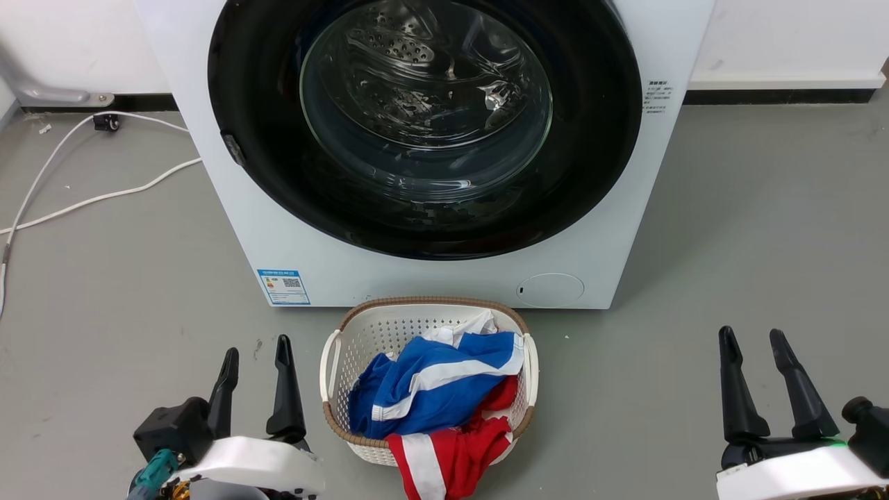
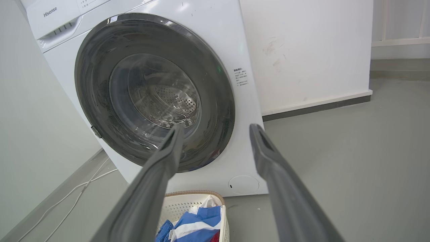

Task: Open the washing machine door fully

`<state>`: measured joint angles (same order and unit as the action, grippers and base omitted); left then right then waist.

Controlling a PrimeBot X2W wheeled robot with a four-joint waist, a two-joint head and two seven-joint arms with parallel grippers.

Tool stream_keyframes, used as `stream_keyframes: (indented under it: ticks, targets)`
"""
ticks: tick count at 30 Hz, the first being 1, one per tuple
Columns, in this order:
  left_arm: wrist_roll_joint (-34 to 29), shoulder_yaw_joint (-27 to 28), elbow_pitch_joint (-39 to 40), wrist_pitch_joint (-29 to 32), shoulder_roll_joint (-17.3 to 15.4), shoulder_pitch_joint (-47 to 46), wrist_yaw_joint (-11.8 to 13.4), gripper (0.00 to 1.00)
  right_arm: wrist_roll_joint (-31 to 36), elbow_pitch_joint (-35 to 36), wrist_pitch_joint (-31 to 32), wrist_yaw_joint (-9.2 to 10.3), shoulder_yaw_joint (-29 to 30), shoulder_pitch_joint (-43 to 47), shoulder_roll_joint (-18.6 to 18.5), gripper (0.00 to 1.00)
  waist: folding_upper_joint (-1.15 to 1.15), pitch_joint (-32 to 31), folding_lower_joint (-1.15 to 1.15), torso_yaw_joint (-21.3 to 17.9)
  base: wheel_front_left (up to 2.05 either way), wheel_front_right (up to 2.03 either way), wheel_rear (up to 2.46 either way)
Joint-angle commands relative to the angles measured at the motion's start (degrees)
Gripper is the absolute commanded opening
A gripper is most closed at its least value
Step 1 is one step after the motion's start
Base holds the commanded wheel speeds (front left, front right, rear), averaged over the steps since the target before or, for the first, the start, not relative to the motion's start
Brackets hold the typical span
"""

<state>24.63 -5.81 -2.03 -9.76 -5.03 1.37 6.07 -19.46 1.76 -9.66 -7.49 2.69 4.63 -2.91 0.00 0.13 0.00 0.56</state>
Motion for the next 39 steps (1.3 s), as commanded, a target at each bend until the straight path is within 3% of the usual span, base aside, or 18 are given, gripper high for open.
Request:
stream_keyframes:
  ticks: [1, 17, 39]
  targets:
    - [-1.52, -0.05, 0.78, -0.49, -0.04, 0.16, -0.11, 1.00, 1.32, 0.87, -0.61, 0.00, -0.11, 0.12, -0.04, 1.00, 0.00, -0.02, 0.00, 0.01, 0.00, 0.00, 0.00]
    - [-10.81, 0.23, 0.91, -2.74, 1.08, 1.47, -0.95, 1.00, 8.53, 2.19, -2.89, 0.00, -0.32, 1.84, 0.00, 1.00, 0.00, -0.12, 0.00, 0.18, 0.00, 0.00, 0.00]
    - [-17.37, 1.29, -0.64, -5.21, 2.10, 2.83, -2.58, 1.00, 13.83, 2.64, -5.19, 0.01, -0.79, 3.56, 0.04, 1.00, 0.00, -0.34, 0.00, 0.47, 0.00, 0.00, 0.00]
